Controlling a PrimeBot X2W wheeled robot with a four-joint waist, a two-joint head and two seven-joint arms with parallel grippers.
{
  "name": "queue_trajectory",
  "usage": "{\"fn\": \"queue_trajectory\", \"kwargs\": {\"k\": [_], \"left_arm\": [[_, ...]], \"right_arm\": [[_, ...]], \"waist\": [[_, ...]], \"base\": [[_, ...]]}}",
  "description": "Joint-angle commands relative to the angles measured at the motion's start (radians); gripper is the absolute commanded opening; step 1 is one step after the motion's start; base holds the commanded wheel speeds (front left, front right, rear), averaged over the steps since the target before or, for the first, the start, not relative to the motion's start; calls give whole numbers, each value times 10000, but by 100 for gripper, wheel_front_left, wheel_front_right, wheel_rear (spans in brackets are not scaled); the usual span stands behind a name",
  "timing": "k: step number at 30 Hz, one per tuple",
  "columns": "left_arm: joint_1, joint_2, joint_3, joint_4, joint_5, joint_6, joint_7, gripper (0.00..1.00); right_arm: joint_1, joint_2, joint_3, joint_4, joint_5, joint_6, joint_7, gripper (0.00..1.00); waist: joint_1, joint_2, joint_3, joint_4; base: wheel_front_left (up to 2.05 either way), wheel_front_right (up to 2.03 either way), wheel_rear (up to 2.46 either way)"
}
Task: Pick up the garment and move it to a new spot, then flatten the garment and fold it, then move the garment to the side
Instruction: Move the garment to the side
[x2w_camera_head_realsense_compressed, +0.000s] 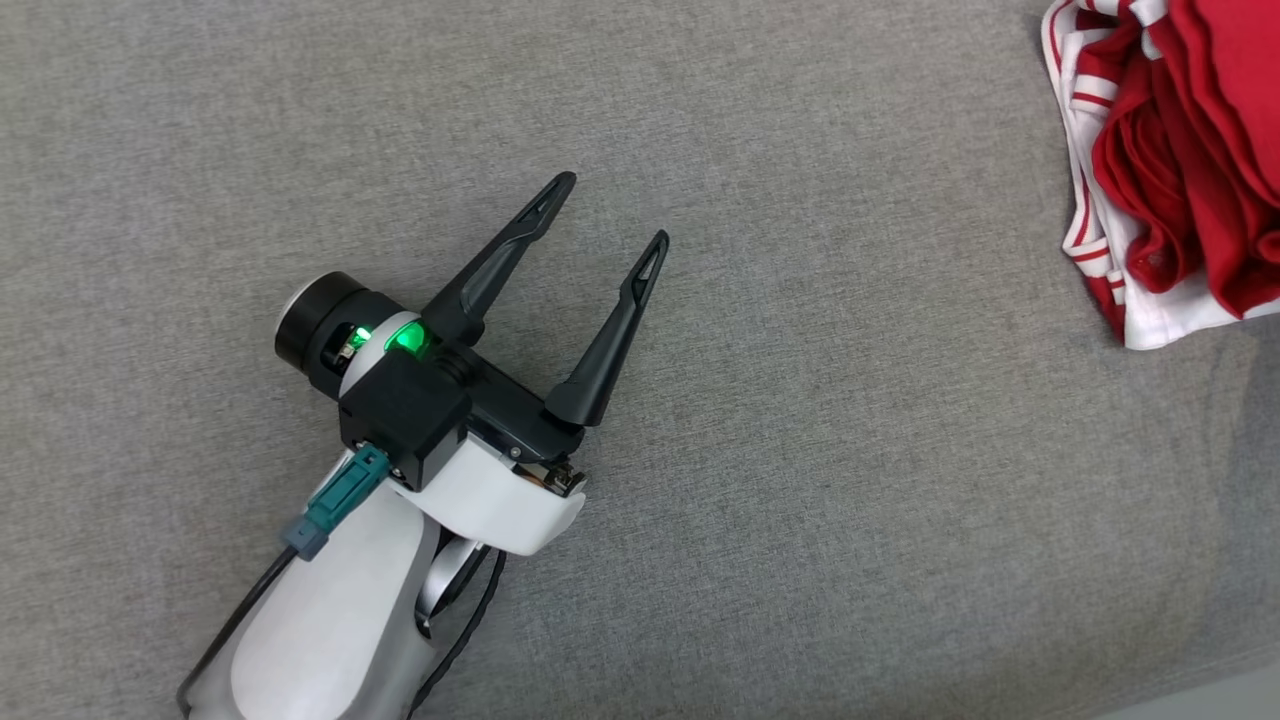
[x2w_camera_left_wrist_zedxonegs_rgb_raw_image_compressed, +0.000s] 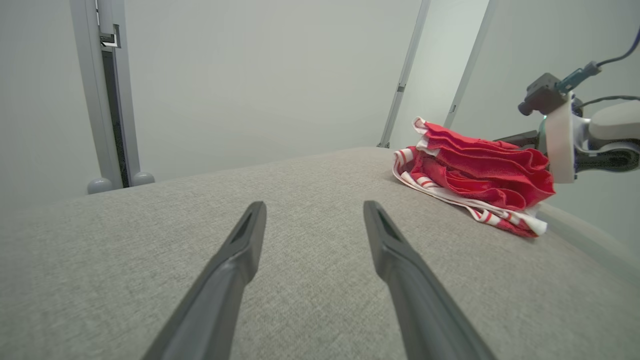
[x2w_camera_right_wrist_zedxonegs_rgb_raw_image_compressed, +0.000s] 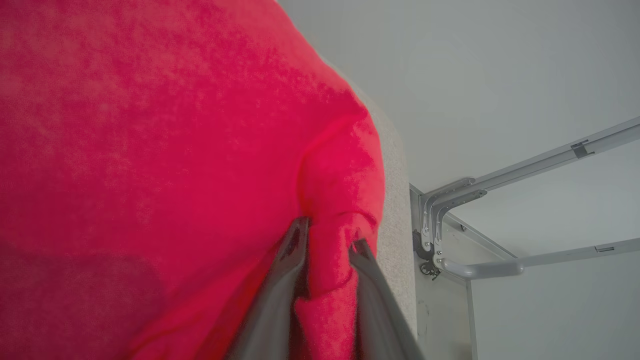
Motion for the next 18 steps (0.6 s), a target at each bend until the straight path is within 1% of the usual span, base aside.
{"fn": "queue_trajectory", "kwargs": {"k": [1, 7, 9, 12, 16, 18], "left_arm": [[-63, 29, 51, 63, -48, -11, 7, 100], [129, -153, 190, 120, -109, -12, 4, 100], [203, -231, 226, 156, -107, -12, 4, 100], [414, -401, 437, 181, -188, -12, 3, 100], [798, -602, 939, 256, -329, -12, 1, 100], [989, -689, 1186, 322, -313, -12, 0, 100]], "right_arm": [[-101, 96, -106, 204, -118, -23, 12, 100], [-349, 399, -432, 660, -506, -23, -131, 100], [-385, 485, -536, 659, -609, -23, -302, 100], [-507, 624, -753, 391, -901, -24, -858, 100], [-191, 1220, -1290, -38, -1117, -23, -1353, 100], [69, 1608, -1633, -326, -1013, -23, -1484, 100]], "waist": [[-1, -1, -75, 101], [-1, -1, -577, 268], [-1, -1, -842, 357], [-1, -1, -1338, 524], [-1, -1, -2040, 801], [-1, -1, -2401, 995]], "base": [[0, 0, 0], [0, 0, 0], [0, 0, 0], [0, 0, 0], [0, 0, 0], [0, 0, 0]]}}
